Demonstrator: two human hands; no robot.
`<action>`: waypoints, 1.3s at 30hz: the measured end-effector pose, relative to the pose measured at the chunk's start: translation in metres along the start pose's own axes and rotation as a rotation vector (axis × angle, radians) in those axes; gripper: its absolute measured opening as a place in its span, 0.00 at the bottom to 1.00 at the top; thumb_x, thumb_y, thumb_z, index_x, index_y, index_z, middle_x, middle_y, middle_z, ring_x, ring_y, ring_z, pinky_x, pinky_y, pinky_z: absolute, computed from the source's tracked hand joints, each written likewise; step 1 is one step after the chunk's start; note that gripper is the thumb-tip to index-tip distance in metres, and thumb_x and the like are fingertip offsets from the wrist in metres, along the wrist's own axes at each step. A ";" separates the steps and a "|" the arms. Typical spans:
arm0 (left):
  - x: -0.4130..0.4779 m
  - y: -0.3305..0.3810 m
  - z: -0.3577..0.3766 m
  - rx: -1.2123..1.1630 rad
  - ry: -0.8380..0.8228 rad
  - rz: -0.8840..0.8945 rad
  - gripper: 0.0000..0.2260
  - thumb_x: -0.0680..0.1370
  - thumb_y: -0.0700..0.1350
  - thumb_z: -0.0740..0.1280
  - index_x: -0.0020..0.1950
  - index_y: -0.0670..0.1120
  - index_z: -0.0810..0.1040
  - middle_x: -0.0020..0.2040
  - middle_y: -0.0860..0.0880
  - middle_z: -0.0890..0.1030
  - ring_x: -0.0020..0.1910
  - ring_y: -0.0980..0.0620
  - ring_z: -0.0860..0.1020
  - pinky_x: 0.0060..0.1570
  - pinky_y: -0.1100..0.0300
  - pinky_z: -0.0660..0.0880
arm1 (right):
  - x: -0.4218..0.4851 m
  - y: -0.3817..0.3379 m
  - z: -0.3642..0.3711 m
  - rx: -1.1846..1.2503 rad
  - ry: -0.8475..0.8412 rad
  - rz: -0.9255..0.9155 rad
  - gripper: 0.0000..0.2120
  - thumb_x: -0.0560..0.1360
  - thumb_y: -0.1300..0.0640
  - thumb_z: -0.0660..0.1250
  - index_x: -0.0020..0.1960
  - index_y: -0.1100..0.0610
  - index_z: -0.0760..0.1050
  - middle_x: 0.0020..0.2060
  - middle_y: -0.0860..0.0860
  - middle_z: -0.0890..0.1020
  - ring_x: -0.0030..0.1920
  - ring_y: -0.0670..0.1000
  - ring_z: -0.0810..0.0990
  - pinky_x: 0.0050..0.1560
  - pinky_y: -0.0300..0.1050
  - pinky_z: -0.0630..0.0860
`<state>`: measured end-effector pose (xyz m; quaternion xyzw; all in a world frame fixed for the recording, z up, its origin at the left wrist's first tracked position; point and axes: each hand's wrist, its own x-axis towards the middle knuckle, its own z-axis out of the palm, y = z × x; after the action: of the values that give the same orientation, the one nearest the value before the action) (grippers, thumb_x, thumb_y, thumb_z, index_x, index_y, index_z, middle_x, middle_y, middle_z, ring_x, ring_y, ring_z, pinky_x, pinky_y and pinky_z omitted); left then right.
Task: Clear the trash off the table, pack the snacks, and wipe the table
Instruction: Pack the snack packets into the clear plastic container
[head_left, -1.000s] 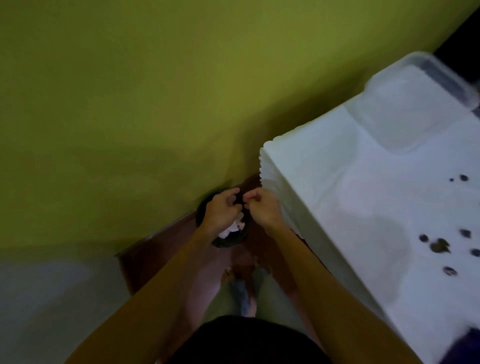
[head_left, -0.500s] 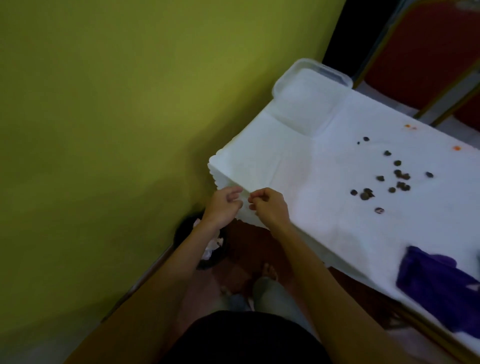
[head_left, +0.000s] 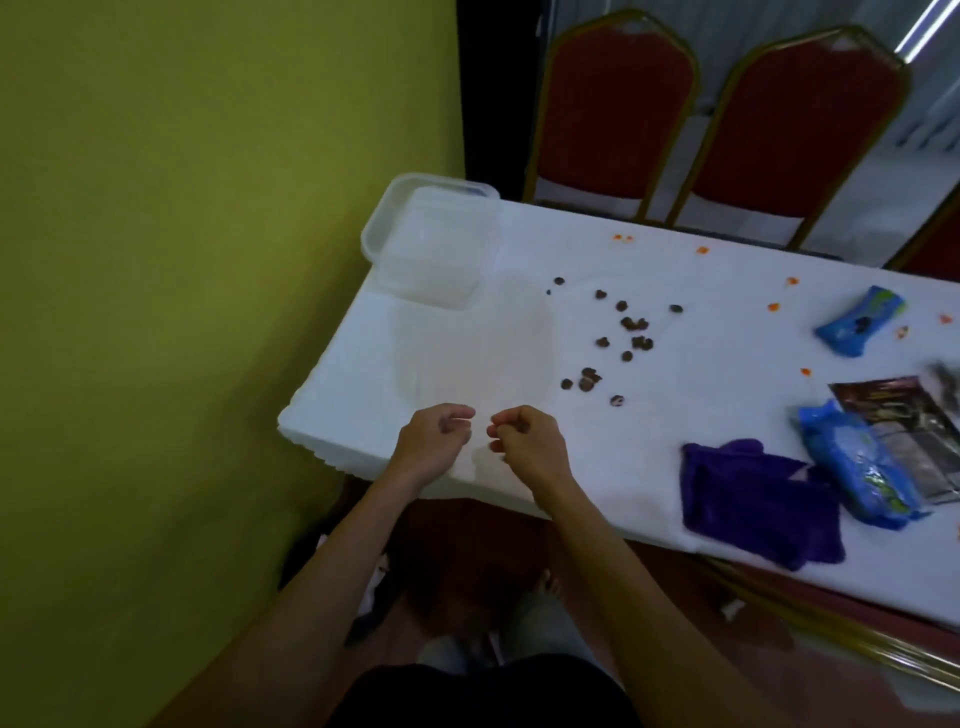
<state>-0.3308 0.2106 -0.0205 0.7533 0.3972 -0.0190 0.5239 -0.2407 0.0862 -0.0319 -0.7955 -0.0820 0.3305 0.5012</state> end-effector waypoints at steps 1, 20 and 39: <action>0.005 0.007 0.006 -0.005 -0.014 0.008 0.12 0.79 0.46 0.65 0.61 0.54 0.80 0.56 0.53 0.83 0.54 0.55 0.80 0.56 0.53 0.79 | 0.003 -0.001 -0.008 0.007 0.010 0.000 0.08 0.80 0.60 0.63 0.52 0.53 0.80 0.45 0.46 0.85 0.41 0.44 0.85 0.47 0.41 0.82; 0.055 0.098 0.125 0.048 -0.257 0.063 0.11 0.77 0.48 0.66 0.57 0.57 0.81 0.51 0.55 0.83 0.51 0.54 0.81 0.55 0.51 0.79 | 0.034 0.019 -0.149 0.148 0.243 0.111 0.09 0.78 0.63 0.62 0.52 0.54 0.80 0.44 0.48 0.85 0.41 0.47 0.85 0.47 0.45 0.82; 0.112 0.132 0.111 -0.043 -0.262 0.004 0.10 0.75 0.45 0.68 0.55 0.54 0.80 0.41 0.54 0.86 0.45 0.53 0.84 0.54 0.49 0.81 | 0.087 -0.030 -0.140 0.089 0.276 0.123 0.10 0.78 0.63 0.61 0.52 0.53 0.79 0.43 0.48 0.85 0.41 0.45 0.85 0.43 0.40 0.80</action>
<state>-0.1297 0.1686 -0.0178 0.7338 0.3240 -0.1076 0.5874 -0.0829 0.0370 -0.0061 -0.8140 0.0513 0.2514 0.5212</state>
